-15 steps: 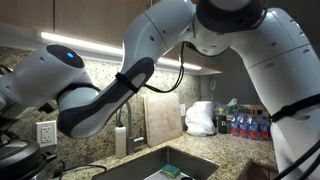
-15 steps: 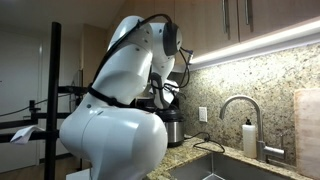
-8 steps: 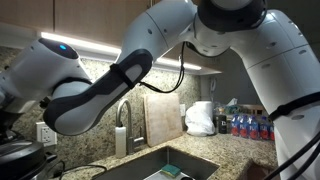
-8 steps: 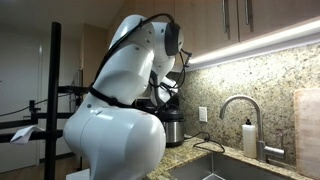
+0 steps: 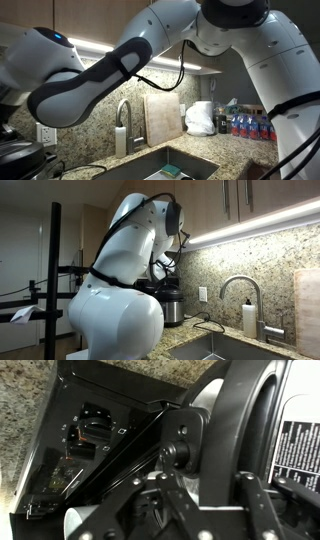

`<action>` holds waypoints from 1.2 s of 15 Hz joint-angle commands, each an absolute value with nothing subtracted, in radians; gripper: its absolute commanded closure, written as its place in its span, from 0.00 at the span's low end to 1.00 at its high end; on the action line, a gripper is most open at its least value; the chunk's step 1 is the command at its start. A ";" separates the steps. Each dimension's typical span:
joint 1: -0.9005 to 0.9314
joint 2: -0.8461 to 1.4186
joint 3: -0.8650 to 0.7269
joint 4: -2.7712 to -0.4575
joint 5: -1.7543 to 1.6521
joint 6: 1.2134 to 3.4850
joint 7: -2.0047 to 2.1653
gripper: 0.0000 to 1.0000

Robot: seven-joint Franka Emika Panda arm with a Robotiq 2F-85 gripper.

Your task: Put the black lid on the rice cooker.

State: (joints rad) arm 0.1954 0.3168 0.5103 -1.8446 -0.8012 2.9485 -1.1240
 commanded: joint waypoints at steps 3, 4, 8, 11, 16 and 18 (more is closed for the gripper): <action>0.094 0.225 0.602 -1.909 -0.660 2.898 -1.227 0.08; 0.074 0.210 0.617 -1.922 -0.633 2.895 -1.239 0.03; -0.068 0.124 0.810 -2.052 -0.358 2.830 -1.398 0.00; -0.156 -0.014 0.925 -2.143 -0.119 2.660 -1.477 0.00; -0.125 -0.287 0.839 -2.200 0.185 2.488 -1.501 0.00; -0.098 -0.402 0.762 -2.210 0.234 2.356 -1.486 0.00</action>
